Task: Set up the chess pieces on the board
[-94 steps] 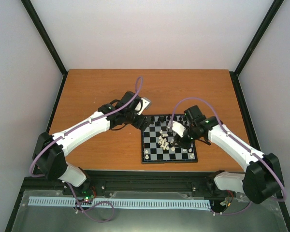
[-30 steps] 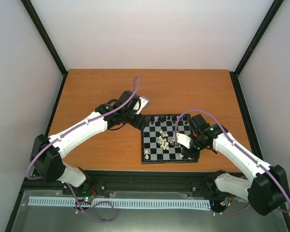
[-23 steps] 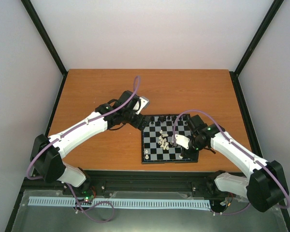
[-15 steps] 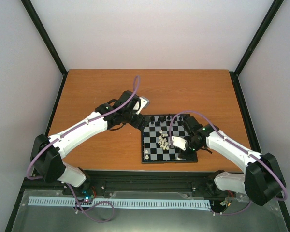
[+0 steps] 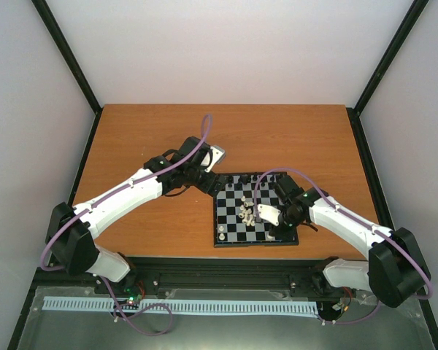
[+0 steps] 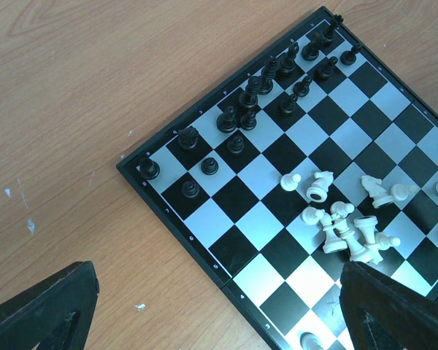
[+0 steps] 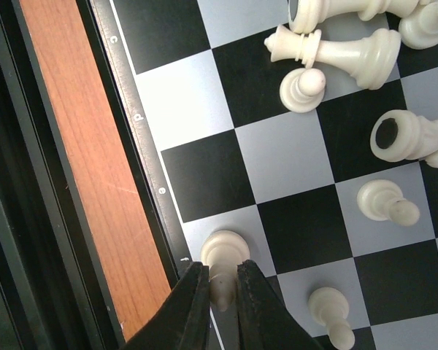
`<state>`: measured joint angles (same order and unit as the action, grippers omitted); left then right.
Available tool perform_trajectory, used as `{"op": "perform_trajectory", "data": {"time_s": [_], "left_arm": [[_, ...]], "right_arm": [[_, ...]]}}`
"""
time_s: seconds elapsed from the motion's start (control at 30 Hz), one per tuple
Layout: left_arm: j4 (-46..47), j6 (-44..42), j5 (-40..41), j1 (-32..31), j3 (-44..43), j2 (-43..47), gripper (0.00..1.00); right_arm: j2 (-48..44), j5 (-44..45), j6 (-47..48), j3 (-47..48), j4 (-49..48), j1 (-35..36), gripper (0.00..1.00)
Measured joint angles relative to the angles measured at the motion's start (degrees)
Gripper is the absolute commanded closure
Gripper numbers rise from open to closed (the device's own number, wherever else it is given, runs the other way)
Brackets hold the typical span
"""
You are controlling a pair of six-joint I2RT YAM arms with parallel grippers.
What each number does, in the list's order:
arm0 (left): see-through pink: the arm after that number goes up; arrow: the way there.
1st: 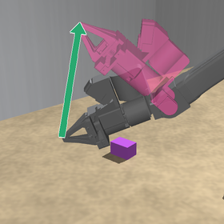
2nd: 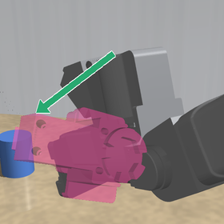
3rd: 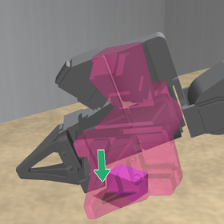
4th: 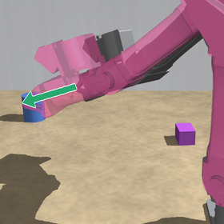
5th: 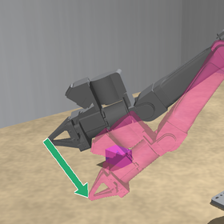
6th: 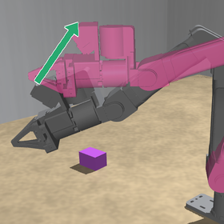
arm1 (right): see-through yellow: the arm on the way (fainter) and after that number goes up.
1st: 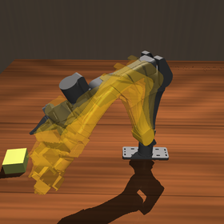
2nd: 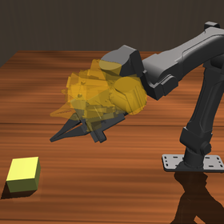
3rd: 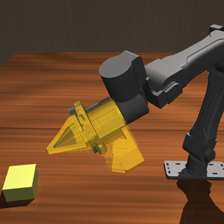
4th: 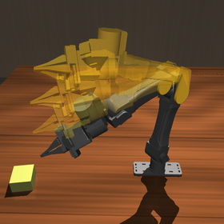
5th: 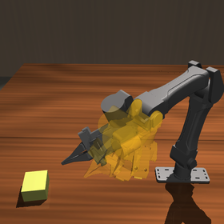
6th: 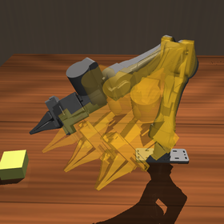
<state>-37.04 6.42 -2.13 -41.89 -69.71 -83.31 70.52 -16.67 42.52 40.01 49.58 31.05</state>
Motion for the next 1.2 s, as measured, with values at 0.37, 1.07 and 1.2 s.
{"op": "perform_trajectory", "data": {"time_s": [0.37, 1.07, 1.2], "left_arm": [[-0.02, 0.02, -0.02, 0.0, 0.0, -0.11, 0.05], [-1.11, 9.03, 0.98, -4.94, -8.96, -14.91, 0.38], [-2.64, 11.63, 0.72, -6.05, -13.7, -20.68, 0.46]], "right_arm": [[0.02, 0.09, -0.31, 0.0, -0.2, 0.13, 0.72], [-21.81, 6.29, -8.33, -0.02, -7.45, -12.02, 0.55], [-22.08, 7.74, -9.09, -0.04, -8.55, -12.07, 0.55]]}}
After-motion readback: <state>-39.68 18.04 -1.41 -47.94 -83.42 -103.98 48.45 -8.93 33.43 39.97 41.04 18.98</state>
